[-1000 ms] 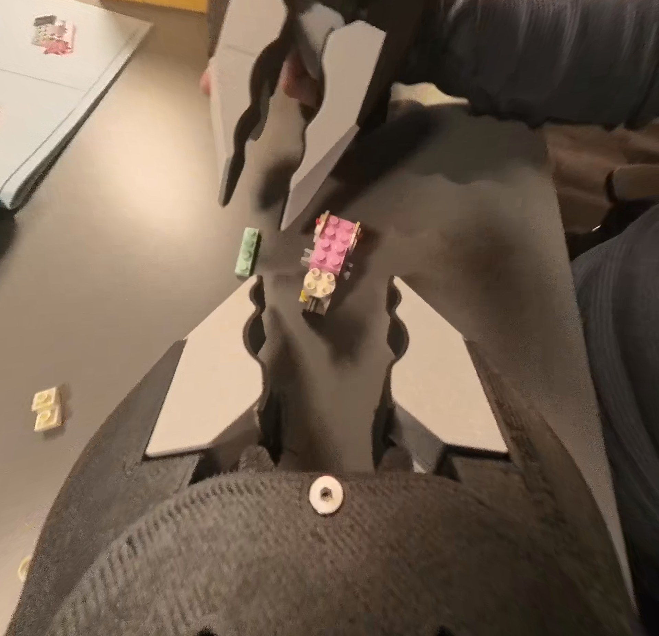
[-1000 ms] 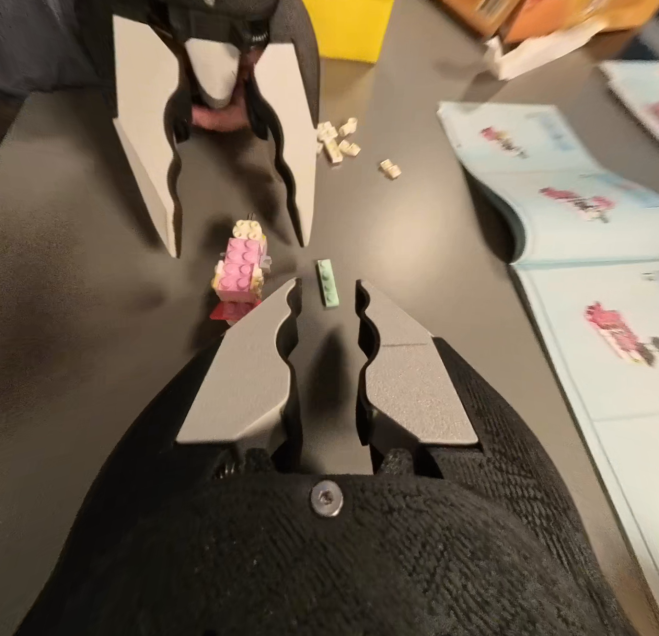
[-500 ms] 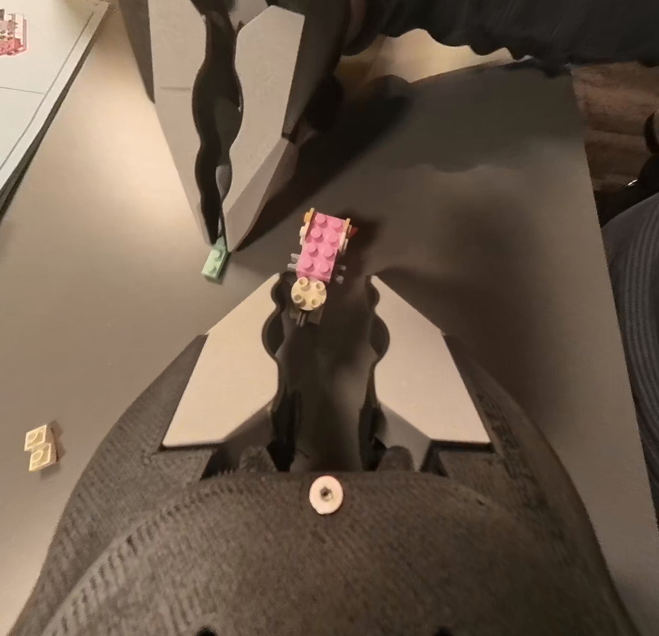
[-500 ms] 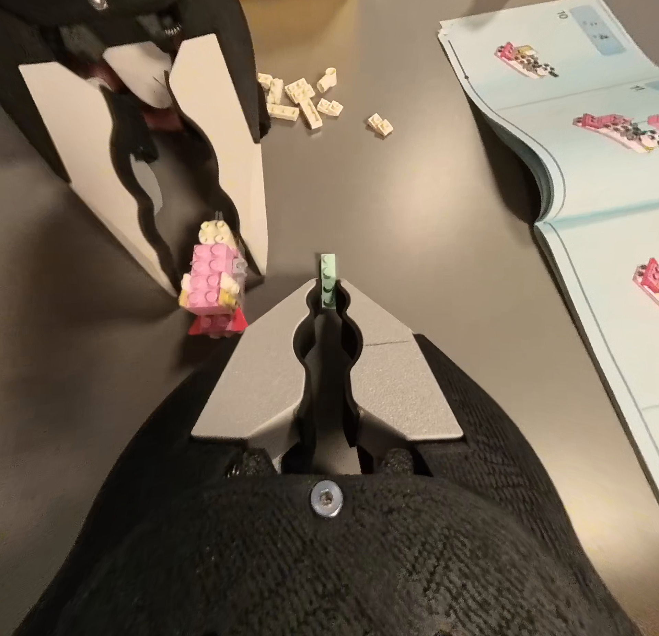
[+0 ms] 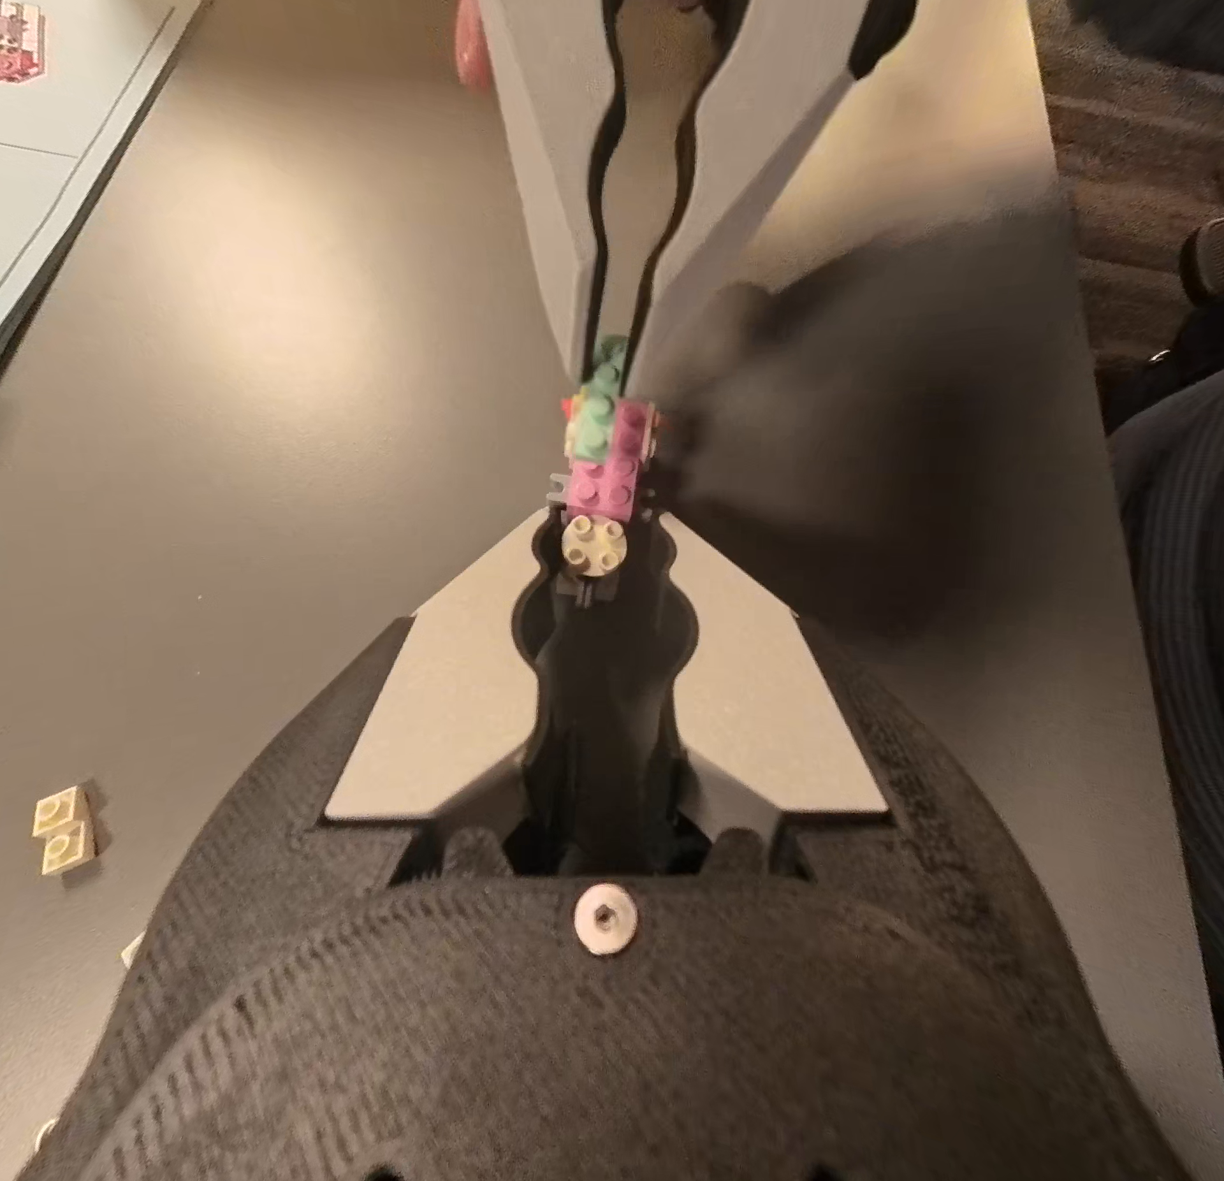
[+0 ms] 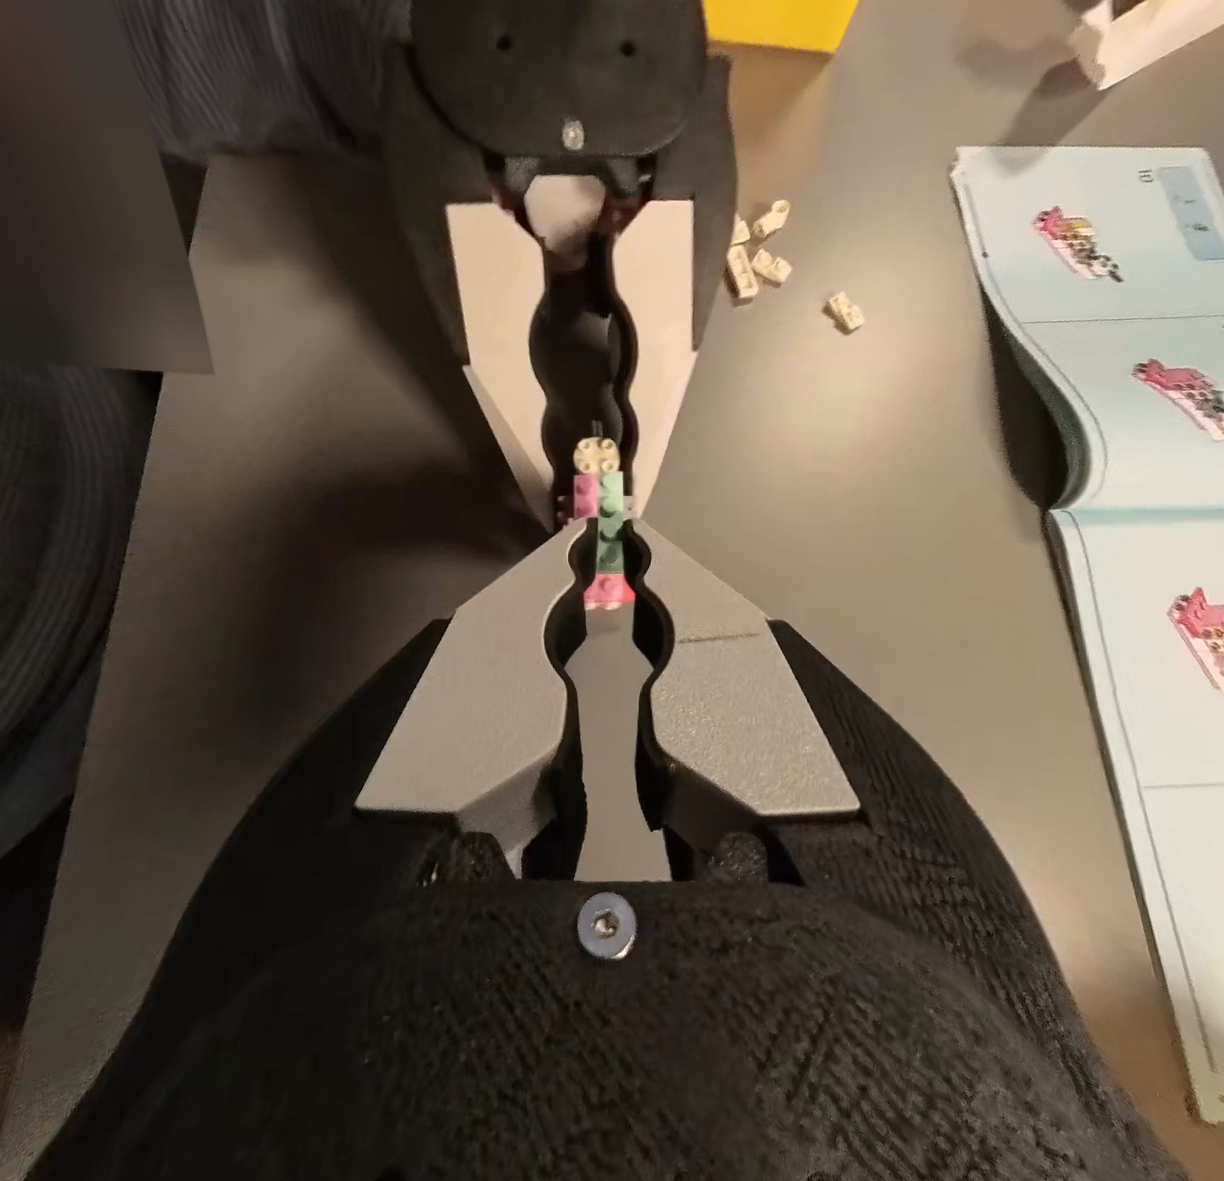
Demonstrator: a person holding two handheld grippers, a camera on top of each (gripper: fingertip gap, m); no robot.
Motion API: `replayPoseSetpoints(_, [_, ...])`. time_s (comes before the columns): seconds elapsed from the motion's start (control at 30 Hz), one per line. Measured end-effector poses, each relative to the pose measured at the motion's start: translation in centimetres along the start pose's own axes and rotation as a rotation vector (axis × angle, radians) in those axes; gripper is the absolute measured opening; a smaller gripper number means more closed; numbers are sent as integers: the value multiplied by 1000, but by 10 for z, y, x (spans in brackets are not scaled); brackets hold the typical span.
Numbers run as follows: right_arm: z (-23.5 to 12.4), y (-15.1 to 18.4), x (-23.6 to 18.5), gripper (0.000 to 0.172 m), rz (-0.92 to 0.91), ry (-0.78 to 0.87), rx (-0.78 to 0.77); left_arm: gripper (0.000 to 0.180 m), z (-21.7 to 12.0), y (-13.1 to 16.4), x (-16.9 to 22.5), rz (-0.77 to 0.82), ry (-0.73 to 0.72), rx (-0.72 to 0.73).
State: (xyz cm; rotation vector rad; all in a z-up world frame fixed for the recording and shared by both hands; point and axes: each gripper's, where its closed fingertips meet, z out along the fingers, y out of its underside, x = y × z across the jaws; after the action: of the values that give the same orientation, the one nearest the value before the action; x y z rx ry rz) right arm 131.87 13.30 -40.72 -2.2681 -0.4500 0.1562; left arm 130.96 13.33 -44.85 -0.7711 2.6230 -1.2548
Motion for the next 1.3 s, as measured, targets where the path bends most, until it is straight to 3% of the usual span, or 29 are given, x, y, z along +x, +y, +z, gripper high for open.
replayPoseSetpoints(0.73, [11,4,-9,10,1,-11,-62,25,0,0,2,1,1,-1])
replayPoseSetpoints(0.9, [4,-1,-9,30,-13,33,-33,25,0,-1,1,-29,4,7])
replayPoseSetpoints(1.0, [-1,-8,-8,45,-116,140,9,25,-2,-3,-2,-76,0,23])
replayPoseSetpoints(1.1, [0,-11,-5,61,-332,350,22,24,-5,-10,-5,-135,-3,80])
replayPoseSetpoints(1.3, [16,-1,2,71,-755,646,-173,25,-4,-13,-10,-227,-24,95])
